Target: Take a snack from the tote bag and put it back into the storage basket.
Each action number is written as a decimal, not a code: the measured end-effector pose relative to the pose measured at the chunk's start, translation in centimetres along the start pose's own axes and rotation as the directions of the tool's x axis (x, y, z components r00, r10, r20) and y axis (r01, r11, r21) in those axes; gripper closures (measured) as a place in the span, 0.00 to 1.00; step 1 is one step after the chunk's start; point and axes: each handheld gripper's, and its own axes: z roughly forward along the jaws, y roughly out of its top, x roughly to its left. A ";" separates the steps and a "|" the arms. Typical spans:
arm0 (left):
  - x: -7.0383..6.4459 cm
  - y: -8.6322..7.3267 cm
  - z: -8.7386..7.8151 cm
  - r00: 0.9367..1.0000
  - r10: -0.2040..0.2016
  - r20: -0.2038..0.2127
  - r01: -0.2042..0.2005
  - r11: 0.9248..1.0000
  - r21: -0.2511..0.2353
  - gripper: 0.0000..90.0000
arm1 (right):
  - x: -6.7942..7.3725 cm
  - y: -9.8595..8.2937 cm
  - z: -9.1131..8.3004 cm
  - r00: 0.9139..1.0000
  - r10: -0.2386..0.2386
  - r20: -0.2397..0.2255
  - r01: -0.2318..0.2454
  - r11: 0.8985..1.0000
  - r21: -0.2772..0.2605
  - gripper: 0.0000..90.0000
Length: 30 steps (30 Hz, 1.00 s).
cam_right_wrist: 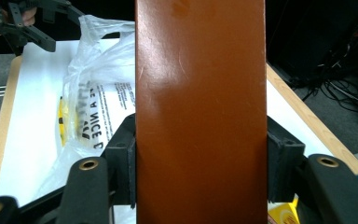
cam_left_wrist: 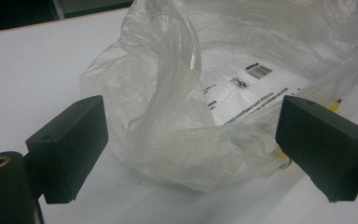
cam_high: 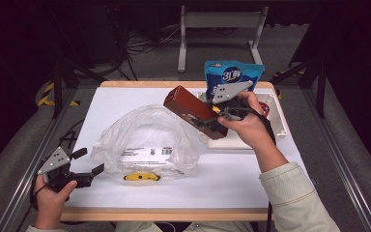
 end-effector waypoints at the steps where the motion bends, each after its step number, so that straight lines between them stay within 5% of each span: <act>1: 0.0 0.0 0.0 1.000 0.000 0.000 0.000 1.000 0.000 0.11 | -0.1 -0.1 -0.2 1.000 0.002 0.002 -0.002 1.000 0.000 0.47; 30: -0.1 0.1 0.1 1.000 0.001 0.000 -0.001 1.000 0.006 0.11 | -2.6 -4.0 -4.6 0.994 0.031 0.103 -0.033 0.999 0.022 0.47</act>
